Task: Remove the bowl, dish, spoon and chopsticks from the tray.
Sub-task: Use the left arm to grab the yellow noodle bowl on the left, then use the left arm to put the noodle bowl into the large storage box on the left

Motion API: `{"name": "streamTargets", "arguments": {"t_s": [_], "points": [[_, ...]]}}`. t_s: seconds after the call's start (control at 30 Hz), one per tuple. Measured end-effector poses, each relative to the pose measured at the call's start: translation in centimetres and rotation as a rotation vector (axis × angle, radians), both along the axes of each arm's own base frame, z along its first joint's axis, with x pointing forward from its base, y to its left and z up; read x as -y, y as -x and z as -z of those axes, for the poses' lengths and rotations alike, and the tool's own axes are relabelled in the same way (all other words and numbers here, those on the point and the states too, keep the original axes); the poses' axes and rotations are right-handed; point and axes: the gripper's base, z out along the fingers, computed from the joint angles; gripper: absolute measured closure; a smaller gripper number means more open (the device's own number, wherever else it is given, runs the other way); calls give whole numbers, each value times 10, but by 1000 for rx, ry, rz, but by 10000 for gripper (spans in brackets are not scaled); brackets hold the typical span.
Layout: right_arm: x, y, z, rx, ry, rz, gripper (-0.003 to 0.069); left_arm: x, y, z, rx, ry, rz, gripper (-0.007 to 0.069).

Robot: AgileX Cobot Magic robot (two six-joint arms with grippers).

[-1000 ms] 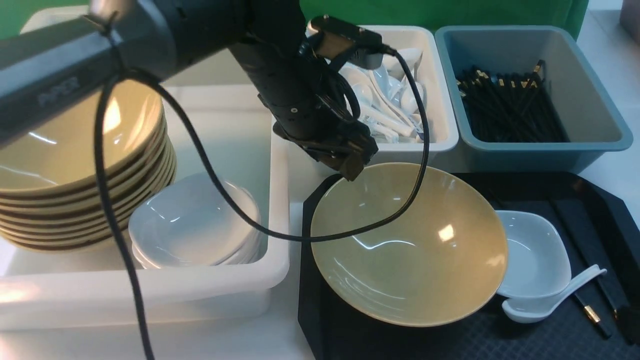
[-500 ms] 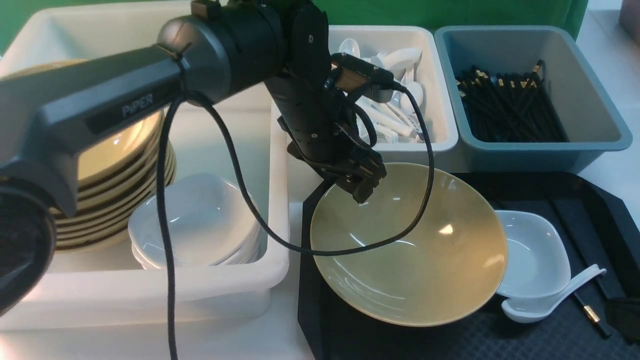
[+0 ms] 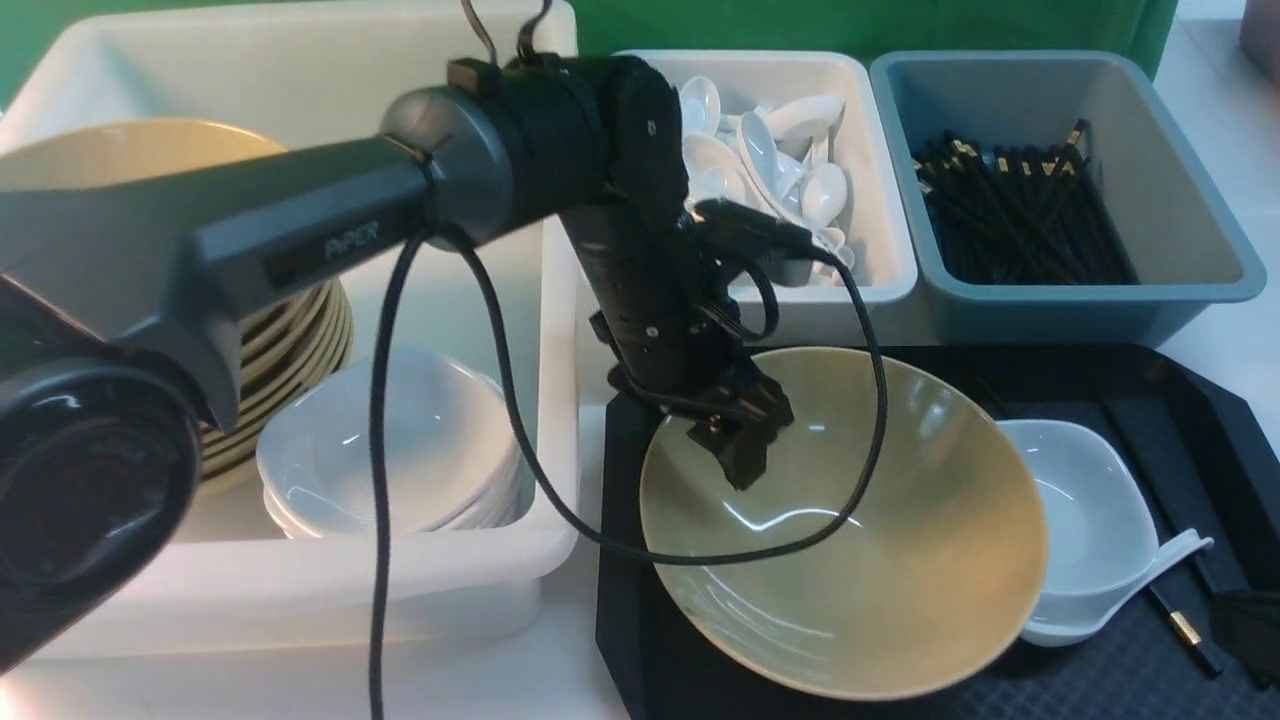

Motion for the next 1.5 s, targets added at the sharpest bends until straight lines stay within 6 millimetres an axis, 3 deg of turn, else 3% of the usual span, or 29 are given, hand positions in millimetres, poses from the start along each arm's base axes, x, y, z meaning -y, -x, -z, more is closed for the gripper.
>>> {"name": "streamTargets", "arguments": {"t_s": [0.4, 0.53, 0.67, 0.9, 1.1, 1.23, 1.27, 1.37, 1.5], "points": [[0, 0, 0, 1, 2, -2, 624, 10, -5, 0, 69, 65, -28, 303], [0, 0, 0, 1, -1, -2, 624, 12, -7, 8, 62, 62, -33, 333], [0, 0, 0, 1, -1, -2, 624, 13, -9, 21, 35, 50, -36, 410], [0, 0, 0, 1, -1, -2, 624, 19, -3, 16, -45, 146, -23, 587], [0, 0, 0, 1, -1, -2, 621, 19, 2, -15, -67, 332, 20, 620], [0, 0, 0, 3, -2, -1, 620, -1, 3, -67, 24, 465, 24, 620], [0, 0, 0, 3, -2, -1, 619, -2, 4, -69, 29, 467, 27, 620], [0, 0, 0, 3, -2, -1, 617, -23, 9, -104, 93, 508, 17, 620], [0, 0, 0, 3, -2, -1, 615, -86, 20, -168, 271, 529, -46, 620]]}}
